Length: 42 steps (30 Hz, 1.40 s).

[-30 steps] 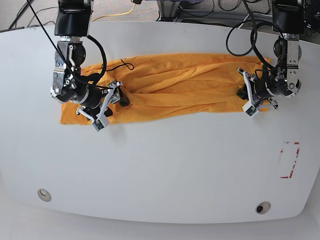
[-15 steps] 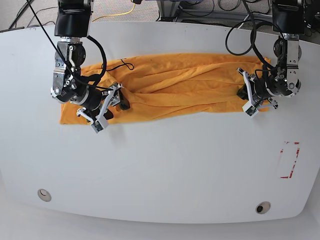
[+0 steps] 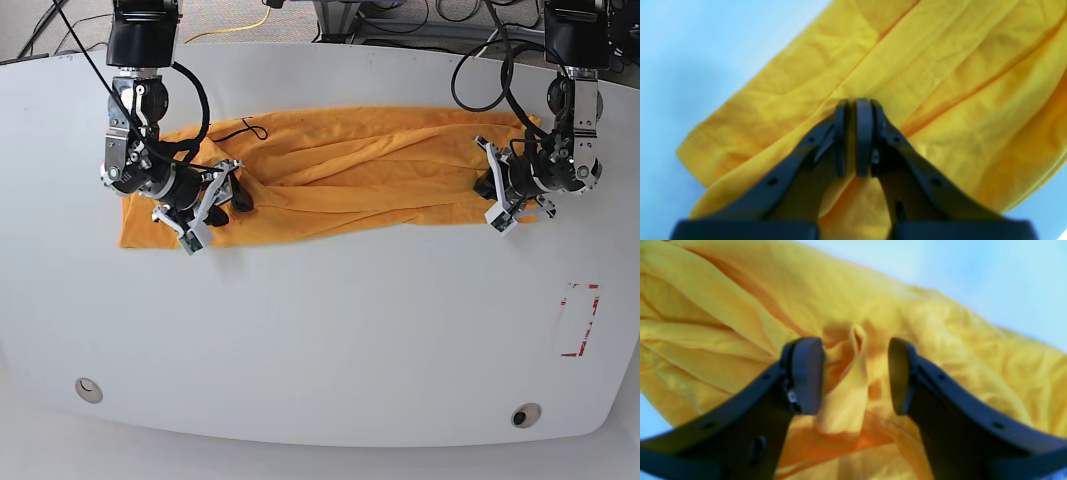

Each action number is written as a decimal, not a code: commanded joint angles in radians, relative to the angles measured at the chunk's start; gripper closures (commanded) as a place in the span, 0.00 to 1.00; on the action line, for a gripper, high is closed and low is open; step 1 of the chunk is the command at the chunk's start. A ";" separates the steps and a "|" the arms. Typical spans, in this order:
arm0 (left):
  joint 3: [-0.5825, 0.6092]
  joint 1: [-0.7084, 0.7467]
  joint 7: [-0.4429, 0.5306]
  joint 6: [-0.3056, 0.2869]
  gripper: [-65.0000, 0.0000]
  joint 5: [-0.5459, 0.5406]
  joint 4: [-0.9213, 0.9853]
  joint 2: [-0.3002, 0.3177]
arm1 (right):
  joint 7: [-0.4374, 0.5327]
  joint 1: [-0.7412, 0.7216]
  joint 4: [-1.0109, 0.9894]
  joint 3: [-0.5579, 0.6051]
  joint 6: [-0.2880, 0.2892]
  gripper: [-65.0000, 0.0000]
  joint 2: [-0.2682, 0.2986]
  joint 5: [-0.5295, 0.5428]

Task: Layout the t-shirt on the table in an organized manner, then fold the t-shirt properly
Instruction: 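Hold the shirt with both grippers, then open the right gripper, then lift the right gripper and reposition it over the shirt's end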

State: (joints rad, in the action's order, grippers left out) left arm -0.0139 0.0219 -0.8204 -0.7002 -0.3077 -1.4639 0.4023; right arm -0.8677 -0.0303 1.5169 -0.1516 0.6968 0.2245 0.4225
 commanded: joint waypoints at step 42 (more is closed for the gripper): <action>-0.001 -0.001 -0.030 0.002 0.96 0.028 0.002 0.010 | -0.250 0.203 0.449 -0.001 0.001 1.00 -0.168 0.020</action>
State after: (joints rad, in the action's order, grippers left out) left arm -0.0139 0.0216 -0.8177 -0.7002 -0.3084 -1.4620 0.4026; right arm -1.1324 0.1684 1.9430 -0.1513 0.6968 0.0647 0.4244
